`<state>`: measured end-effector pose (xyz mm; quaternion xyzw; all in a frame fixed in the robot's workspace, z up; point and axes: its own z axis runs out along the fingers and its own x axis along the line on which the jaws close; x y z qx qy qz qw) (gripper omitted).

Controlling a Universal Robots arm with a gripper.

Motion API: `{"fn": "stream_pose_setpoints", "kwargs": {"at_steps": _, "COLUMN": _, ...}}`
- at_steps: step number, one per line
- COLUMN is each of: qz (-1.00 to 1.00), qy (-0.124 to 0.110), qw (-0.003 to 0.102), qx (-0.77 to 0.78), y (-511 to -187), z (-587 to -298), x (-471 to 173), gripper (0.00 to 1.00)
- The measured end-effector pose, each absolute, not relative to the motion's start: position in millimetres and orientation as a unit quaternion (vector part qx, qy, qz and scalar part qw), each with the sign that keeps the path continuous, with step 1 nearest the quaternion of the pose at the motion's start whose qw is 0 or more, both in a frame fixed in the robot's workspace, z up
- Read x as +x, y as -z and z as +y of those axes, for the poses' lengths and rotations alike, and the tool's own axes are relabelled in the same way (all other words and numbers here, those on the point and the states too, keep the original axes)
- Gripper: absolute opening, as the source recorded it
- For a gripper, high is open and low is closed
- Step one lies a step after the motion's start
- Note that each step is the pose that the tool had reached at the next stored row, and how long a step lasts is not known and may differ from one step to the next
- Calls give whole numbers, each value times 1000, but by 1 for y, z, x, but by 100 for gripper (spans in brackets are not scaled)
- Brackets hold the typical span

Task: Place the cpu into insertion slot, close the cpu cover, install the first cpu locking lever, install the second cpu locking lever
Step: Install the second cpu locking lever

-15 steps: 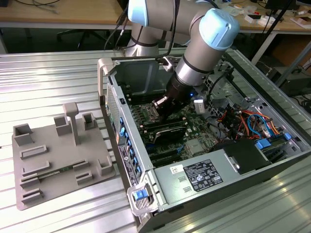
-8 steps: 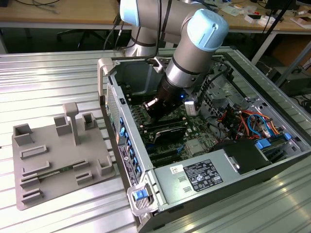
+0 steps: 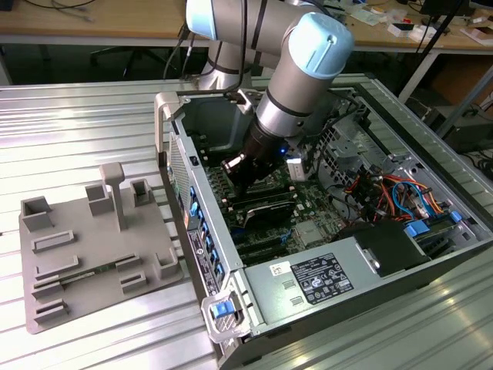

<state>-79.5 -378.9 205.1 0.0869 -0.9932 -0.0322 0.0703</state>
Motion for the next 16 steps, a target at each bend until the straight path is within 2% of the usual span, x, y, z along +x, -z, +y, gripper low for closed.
{"fn": "stream_pose_setpoints", "kwargs": {"at_steps": 16, "qz": -993, "qy": 32, "qw": 71, "qx": 94, "y": -200, "z": -374, "x": -80, "gripper": 11}}
